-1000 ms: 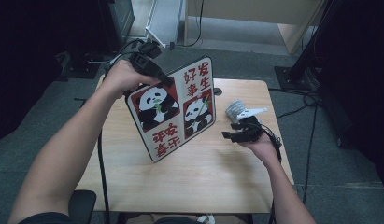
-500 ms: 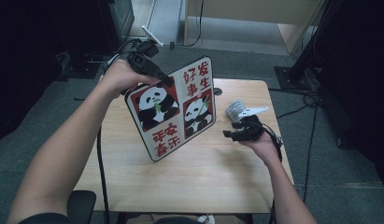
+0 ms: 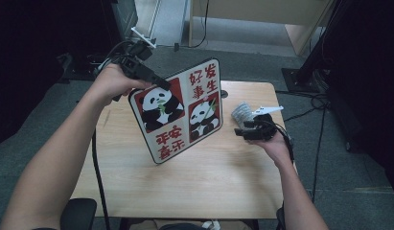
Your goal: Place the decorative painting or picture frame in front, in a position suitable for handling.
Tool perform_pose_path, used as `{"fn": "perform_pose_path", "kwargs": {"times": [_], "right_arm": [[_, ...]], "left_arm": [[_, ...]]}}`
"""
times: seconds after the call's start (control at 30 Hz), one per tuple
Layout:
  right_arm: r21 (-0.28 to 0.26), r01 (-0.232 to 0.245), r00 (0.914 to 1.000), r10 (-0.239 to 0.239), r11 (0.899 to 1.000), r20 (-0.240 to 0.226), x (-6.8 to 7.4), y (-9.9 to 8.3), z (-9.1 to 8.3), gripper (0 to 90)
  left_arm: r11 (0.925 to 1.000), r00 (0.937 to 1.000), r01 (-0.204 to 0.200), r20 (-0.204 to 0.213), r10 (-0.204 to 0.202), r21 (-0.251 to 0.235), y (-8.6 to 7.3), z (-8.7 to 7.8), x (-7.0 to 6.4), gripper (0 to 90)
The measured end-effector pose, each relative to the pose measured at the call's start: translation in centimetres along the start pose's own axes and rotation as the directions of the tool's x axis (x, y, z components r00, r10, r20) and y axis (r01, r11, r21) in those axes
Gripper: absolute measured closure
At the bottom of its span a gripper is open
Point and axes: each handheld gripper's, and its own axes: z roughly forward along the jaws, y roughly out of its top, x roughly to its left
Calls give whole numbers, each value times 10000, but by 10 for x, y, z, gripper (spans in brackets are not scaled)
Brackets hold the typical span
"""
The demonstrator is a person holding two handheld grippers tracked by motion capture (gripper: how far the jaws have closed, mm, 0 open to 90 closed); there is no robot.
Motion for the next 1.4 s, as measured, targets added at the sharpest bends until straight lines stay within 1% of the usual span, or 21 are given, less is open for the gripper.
{"fn": "perform_pose_path", "kwargs": {"times": [0.2, 0.23, 0.37, 0.43, 0.47, 0.5, 0.57, 0.6, 0.63, 0.7, 0.73, 0.77, 0.87, 0.97, 1.03, 1.1, 1.2, 1.3, 1.33, 1.37, 1.4], "right_arm": [[-87, -149, 9997, 151, 9999, 210, -13, 3, -1, 402], [-115, -290, 9992, 293, 9995, 270, -16, 3, -1, 402], [-236, -509, 9973, 520, 9984, 512, -26, 4, -3, 403], [-284, -592, 9961, 609, 9978, 644, -33, 3, -3, 403], [-295, -751, 9947, 770, 9967, 686, -36, 3, -2, 404], [-282, -797, 9941, 815, 9964, 718, -38, 3, -2, 404], [-320, -888, 9915, 914, 9955, 926, -44, 3, 1, 406], [-431, -923, 9905, 962, 9948, 985, -47, 3, 2, 409], [-454, -1010, 9894, 1051, 9938, 1003, -49, 3, 3, 409], [-297, -1103, 9873, 1130, 9935, 1114, -55, 4, 6, 408], [-279, -1113, 9868, 1138, 9934, 1156, -57, 4, 7, 408], [-293, -1256, 9844, 1282, 9916, 1201, -60, 4, 9, 408], [-167, -1373, 9823, 1383, 9904, 1264, -66, 4, 15, 409], [18, -1419, 9818, 1405, 9899, 1275, -70, 2, 25, 409], [158, -1469, 9808, 1436, 9890, 1320, -69, 2, 31, 410], [164, -1484, 9799, 1448, 9888, 1374, -69, 3, 37, 411], [186, -1456, 9795, 1415, 9892, 1436, -68, 3, 44, 446], [240, -1517, 9784, 1467, 9881, 1458, -69, 3, 50, 453], [274, -1531, 9778, 1474, 9878, 1493, -69, 3, 52, 466], [298, -1440, 9805, 1386, 9891, 1396, -70, 3, 54, 469], [377, -1474, 9806, 1411, 9884, 1360, -70, 3, 56, 465]], "left_arm": [[9994, 9999, 38, -102, -42, -357, -14, -14, 1, 442], [9992, 10000, 23, -64, -25, -393, -16, -16, 1, 440], [9982, 9999, 100, -119, -107, -586, -28, -25, 2, 434], [9977, 9998, 105, -185, -118, -672, -34, -28, 3, 432], [9973, 9997, 130, -175, -143, -716, -36, -30, 3, 430], [9970, 9998, 102, -158, -114, -761, -39, -32, 3, 427], [9966, 9999, 1, -108, -9, -819, -45, -34, 4, 417], [9966, 9999, -4, -128, -7, -825, -47, -35, 4, 414], [9963, 9999, 67, -105, -76, -858, -50, -36, 5, 413], [9957, 9999, 111, -107, -121, -915, -54, -38, 6, 410], [9952, 9998, 143, -139, -157, -968, -58, -39, 6, 410], [9947, 9997, 192, -140, -207, -1014, -60, -39, 6, 409], [9935, 9995, 291, -112, -305, -1099, -68, -41, 7, 406], [9909, 9988, 482, -23, -489, -1257, -73, -43, 8, 396], [9882, 9982, 592, 25, -595, -1414, -77, -44, 8, 392], [9853, 9976, 688, 96, -681, -1564, -81, -44, 9, 390], [9859, 9979, 641, 60, -640, -1546, -85, -44, 9, 390], [9851, 9977, 670, 40, -673, -1584, -90, -44, 9, 390], [9856, 9978, 649, -47, -664, -1560, -92, -44, 8, 390], [9853, 9975, 682, -60, -700, -1569, -95, -44, 8, 389], [9856, 9978, 645, -76, -665, -1566, -97, -44, 8, 389]]}}
